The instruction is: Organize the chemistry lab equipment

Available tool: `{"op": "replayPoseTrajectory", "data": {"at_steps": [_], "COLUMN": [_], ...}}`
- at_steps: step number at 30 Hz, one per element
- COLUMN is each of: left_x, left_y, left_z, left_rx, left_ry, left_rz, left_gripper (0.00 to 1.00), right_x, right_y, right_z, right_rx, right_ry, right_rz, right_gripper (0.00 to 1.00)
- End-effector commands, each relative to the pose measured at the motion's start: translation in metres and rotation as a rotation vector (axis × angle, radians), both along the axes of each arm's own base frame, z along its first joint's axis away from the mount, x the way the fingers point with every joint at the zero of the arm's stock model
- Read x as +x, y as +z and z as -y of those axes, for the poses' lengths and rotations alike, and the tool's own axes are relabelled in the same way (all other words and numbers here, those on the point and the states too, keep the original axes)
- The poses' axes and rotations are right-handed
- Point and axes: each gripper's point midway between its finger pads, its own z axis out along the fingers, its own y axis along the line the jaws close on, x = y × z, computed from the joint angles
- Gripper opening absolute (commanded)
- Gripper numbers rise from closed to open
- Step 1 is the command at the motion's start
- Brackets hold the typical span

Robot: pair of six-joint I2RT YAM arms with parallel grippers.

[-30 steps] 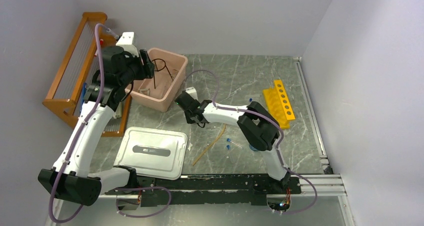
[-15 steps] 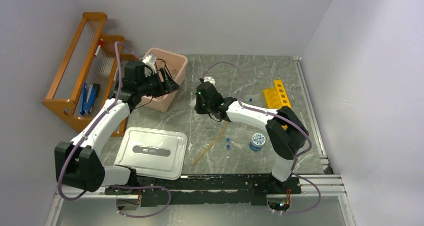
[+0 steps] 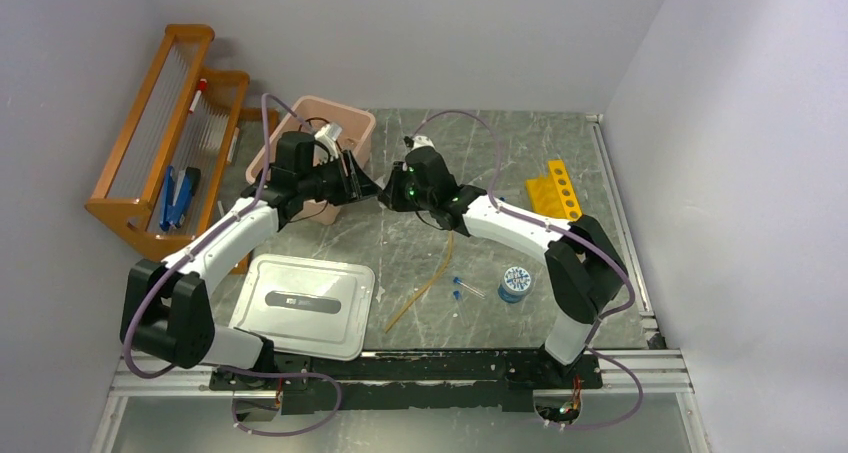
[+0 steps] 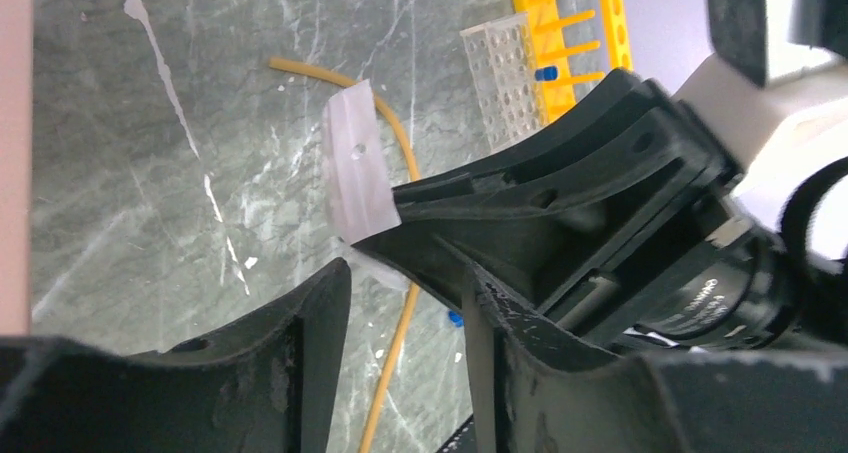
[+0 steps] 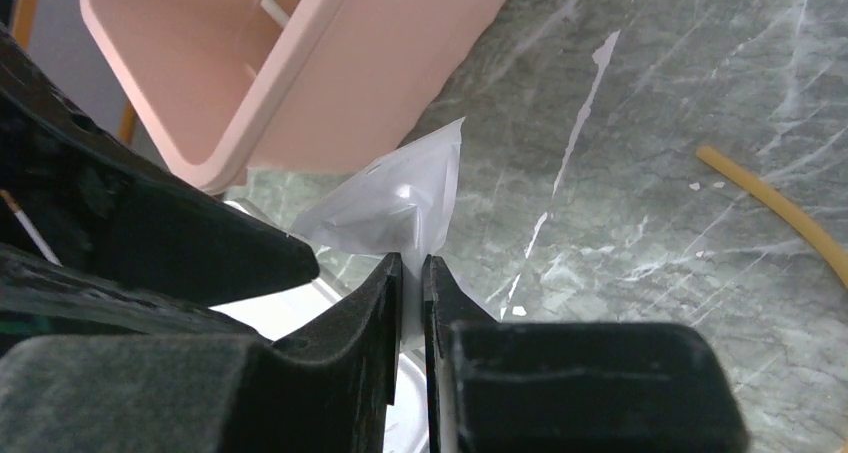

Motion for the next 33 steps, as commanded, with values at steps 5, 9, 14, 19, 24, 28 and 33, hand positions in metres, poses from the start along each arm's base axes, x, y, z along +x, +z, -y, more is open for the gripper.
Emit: {"op": "replayPoseTrajectory", "data": {"at_steps": [5,9,14,19,24,28,33], "left_x": [0.015,0.026,0.037,0.04,0.041,0.043,0.045], "left_y": [-0.003,0.001,0.004,0.013,0.018,0.018,0.022], "left_z": [0.004,0.0,-0.009,-0.007,-0.005,-0.004,-0.008], "left_rx": [0.079,0.112,0.15,0.133,0.124,0.13,0.16], "left_ry": [0.0,0.032,0.091,0.09,0.079,0.071,0.071], "left_rz": [0.119,0.146,0.177,0.22,0.251,0.261,0.279], "left_gripper": [0.54,0.43,0.35,0.29,0.33,0.23,0.05], "right_x": [0.008,0.006,0.006,0.004,0.002,0.001,-0.001], "right_y": [0.044,0.044,0.043,0.043,0.042,0.043,0.043], "right_z": [-0.009,-0.012,-0.012,-0.013,-0.016,-0.016,-0.014], "right_rx": [0.116,0.117,0.114,0.115,0.117,0.122,0.117], "right_ry": [0.044,0.066,0.077,0.095,0.114,0.123,0.122], "right_rz": [0.053,0.057,0.064,0.071,0.072,0.076,0.071], "right_gripper": [0.15,0.15,0.15,0.15,0.15,0.15,0.24]}}
